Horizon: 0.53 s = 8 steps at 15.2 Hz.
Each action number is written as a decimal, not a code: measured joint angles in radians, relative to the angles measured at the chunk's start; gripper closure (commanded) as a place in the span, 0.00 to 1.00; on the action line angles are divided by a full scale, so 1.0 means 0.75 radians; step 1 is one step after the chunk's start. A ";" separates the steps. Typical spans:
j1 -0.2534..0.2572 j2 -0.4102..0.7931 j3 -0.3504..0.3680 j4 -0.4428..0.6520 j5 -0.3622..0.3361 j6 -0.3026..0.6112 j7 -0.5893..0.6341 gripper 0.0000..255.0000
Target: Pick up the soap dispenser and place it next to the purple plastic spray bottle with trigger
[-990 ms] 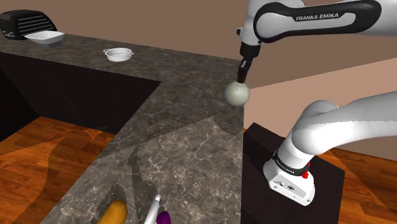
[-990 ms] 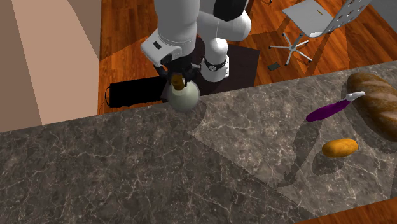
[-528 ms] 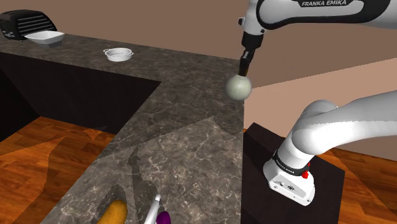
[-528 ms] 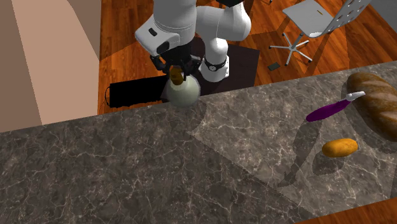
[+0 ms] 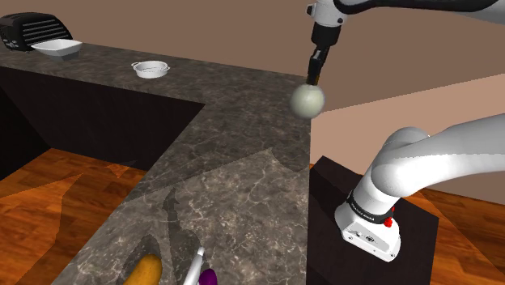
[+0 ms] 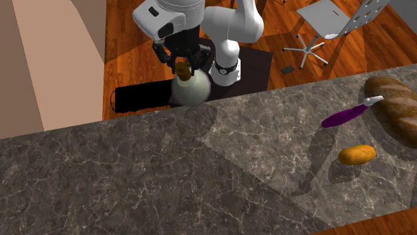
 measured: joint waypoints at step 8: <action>0.003 0.037 0.009 0.165 0.008 -0.128 -0.012 1.00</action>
